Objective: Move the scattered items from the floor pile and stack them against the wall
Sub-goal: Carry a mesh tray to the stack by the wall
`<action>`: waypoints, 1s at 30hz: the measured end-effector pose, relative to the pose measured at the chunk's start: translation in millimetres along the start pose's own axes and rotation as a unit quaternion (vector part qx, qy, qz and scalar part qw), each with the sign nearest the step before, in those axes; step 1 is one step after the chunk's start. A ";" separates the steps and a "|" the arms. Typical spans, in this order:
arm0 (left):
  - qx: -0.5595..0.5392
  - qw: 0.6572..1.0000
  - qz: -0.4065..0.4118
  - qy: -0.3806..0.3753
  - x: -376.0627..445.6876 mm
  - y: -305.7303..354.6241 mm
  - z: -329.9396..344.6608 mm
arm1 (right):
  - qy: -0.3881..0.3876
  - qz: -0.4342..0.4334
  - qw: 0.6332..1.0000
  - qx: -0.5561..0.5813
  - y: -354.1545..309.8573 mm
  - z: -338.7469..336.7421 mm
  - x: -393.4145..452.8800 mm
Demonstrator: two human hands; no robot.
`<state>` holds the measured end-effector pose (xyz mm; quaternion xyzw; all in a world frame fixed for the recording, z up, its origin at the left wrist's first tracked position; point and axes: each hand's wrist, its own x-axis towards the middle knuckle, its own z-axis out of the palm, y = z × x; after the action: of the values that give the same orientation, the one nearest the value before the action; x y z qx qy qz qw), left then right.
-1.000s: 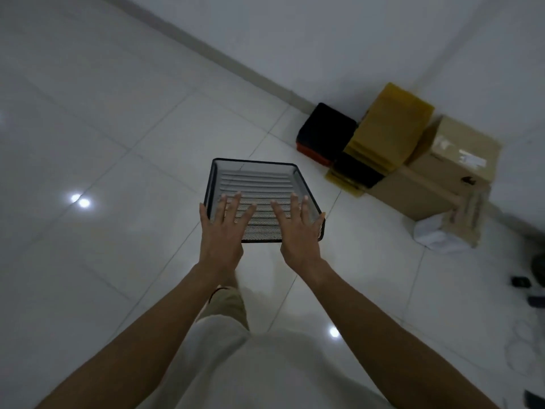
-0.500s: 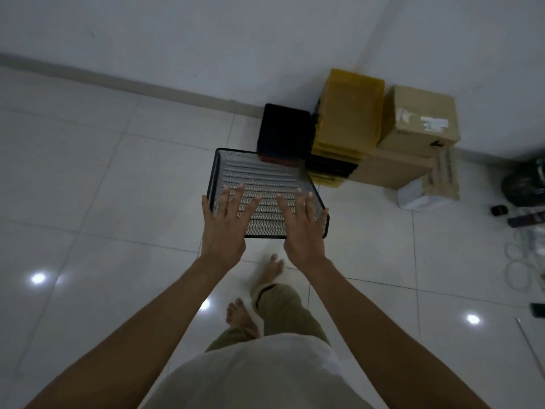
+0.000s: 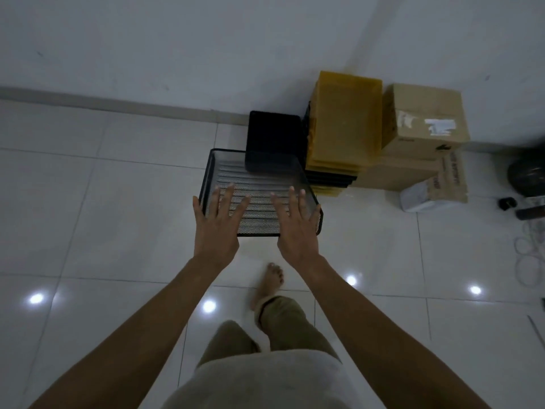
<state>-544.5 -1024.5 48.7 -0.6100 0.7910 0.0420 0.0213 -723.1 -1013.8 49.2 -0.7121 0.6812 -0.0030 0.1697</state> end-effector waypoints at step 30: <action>0.034 0.989 0.058 0.135 336.2 -28.7 451.3 | 0.158 -0.008 0.983 -0.096 180.8 364.9 366.1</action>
<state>-610.5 -1313.8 -430.3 -0.5621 0.8217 -0.0662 -0.0676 -786.0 -1285.2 -422.3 -0.7207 0.6912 -0.0518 -0.0094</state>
